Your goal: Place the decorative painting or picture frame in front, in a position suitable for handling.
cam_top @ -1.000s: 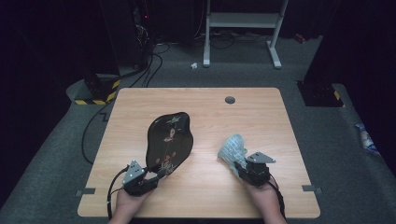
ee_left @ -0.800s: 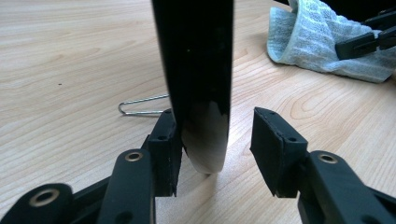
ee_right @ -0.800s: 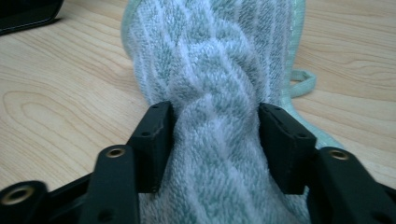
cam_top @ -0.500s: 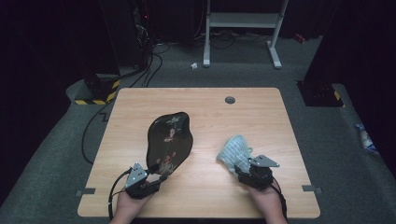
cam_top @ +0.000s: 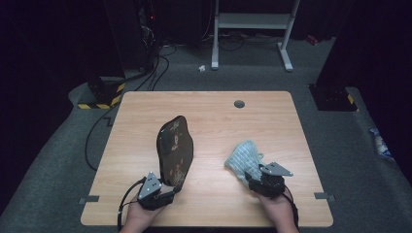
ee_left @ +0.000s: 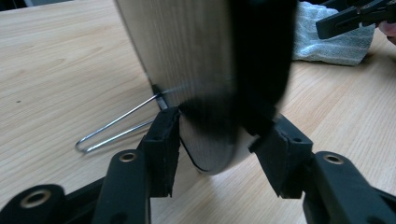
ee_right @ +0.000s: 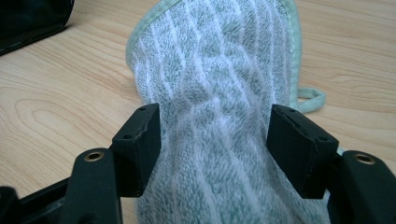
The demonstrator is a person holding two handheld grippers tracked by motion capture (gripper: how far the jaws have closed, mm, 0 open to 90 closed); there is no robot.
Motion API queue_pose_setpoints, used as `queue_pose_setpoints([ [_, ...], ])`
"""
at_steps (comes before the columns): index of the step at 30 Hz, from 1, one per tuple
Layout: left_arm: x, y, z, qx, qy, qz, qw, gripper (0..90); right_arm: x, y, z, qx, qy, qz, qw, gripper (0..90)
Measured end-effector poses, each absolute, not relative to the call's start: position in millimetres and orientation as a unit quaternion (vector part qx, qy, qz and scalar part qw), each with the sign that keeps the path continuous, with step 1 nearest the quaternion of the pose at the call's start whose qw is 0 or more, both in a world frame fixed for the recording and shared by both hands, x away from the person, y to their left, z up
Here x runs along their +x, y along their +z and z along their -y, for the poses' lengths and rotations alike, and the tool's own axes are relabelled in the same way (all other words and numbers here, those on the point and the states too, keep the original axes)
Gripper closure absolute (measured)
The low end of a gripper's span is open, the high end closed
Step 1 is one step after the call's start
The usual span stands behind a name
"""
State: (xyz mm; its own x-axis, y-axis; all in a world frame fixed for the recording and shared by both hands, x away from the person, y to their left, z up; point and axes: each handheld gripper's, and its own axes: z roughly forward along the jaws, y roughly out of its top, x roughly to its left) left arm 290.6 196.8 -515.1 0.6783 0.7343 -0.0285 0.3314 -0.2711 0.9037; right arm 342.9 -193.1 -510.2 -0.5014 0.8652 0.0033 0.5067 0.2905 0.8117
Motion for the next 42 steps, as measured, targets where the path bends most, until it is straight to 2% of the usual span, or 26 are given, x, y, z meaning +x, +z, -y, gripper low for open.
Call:
queue_pose_setpoints([
  [5,293,-514,-186,0.774,0.201,-0.339,0.496,47.4,339,-510,195,0.449,0.396,-0.769,0.225,35.6],
  [10,296,-514,-175,0.777,0.203,-0.339,0.490,40.6,336,-511,197,0.450,0.397,-0.768,0.225,35.7],
  [20,295,-515,-169,0.784,0.193,-0.332,0.488,37.5,334,-511,197,0.451,0.394,-0.768,0.226,35.9],
  [42,281,-512,-171,0.778,0.163,-0.323,0.513,40.7,344,-509,185,0.443,0.402,-0.772,0.217,35.9],
])
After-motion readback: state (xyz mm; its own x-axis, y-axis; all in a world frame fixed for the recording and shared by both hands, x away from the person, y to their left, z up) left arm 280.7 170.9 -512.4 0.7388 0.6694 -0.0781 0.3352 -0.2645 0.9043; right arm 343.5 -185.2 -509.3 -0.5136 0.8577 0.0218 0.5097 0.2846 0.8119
